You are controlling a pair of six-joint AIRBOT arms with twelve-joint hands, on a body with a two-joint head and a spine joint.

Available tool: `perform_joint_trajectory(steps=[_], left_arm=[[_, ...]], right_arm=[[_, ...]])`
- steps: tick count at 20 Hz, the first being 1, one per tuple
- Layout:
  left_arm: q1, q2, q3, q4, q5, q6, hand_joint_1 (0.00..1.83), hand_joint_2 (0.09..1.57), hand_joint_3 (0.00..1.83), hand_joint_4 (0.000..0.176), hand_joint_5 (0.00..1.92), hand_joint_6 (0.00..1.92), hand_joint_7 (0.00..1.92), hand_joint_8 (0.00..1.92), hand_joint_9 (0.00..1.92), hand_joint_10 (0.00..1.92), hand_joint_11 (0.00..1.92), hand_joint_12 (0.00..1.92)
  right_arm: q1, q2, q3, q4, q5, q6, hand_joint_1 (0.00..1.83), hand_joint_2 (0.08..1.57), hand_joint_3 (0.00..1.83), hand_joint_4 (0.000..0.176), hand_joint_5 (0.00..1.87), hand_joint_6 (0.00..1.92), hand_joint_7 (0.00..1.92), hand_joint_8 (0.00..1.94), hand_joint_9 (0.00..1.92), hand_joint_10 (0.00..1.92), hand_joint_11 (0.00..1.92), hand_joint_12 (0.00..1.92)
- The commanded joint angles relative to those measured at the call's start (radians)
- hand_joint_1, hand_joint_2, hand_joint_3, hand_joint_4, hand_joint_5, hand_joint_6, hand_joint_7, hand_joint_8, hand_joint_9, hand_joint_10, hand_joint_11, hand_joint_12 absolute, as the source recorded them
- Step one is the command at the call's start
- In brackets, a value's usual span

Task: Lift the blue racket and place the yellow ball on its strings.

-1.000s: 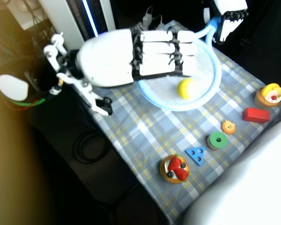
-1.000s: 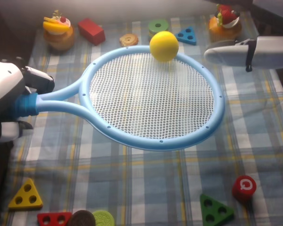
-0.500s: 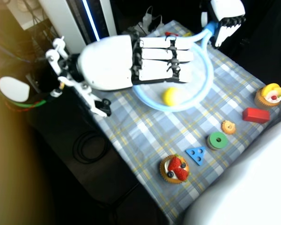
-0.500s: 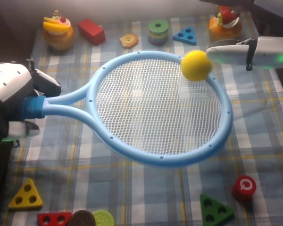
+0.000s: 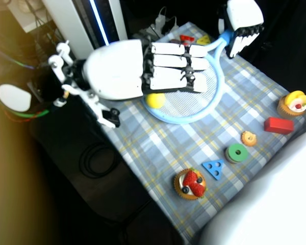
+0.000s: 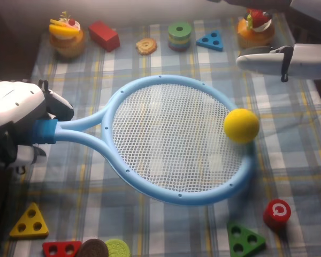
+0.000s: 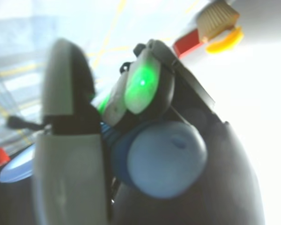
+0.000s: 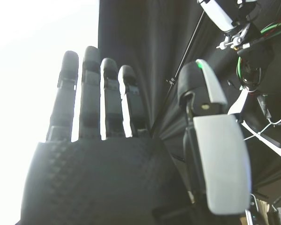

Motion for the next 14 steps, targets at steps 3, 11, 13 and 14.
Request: perform_joint_trajectory(steps=[3,11,13,14], left_arm=[[-0.012,-0.011,0.016,0.001,-0.087,-0.004,1.47,1.29,0.0,0.117,0.71,1.92,1.09,1.92,1.35,1.92,1.33,1.92],[-0.011,-0.033,0.022,-0.062,-0.083,0.08,1.43,1.21,0.0,0.104,0.77,1.92,0.96,1.92,1.18,1.92,1.19,1.92],[-0.007,-0.036,0.025,-0.079,-0.09,0.08,1.35,1.16,0.0,0.0,0.8,1.92,0.81,1.92,0.97,1.92,1.04,1.92],[-0.006,-0.036,0.023,-0.081,-0.099,0.08,1.36,1.1,0.0,0.0,0.76,1.92,0.73,1.92,0.89,1.92,0.96,1.92]], right_arm=[[0.003,0.001,0.002,0.051,0.113,-0.001,0.57,1.25,0.0,0.016,0.27,0.0,0.32,0.0,0.41,0.0,0.12,0.51],[-0.004,0.001,0.004,0.054,0.113,-0.002,0.6,1.26,0.0,0.0,0.27,0.0,0.35,0.01,0.43,0.0,0.14,0.53],[-0.006,0.001,0.004,0.056,0.113,-0.002,0.58,1.26,0.0,0.0,0.28,0.0,0.35,0.01,0.43,0.0,0.14,0.52],[-0.008,0.001,0.004,0.057,0.113,-0.002,0.56,1.26,0.0,0.005,0.28,0.0,0.36,0.01,0.43,0.0,0.14,0.53]])
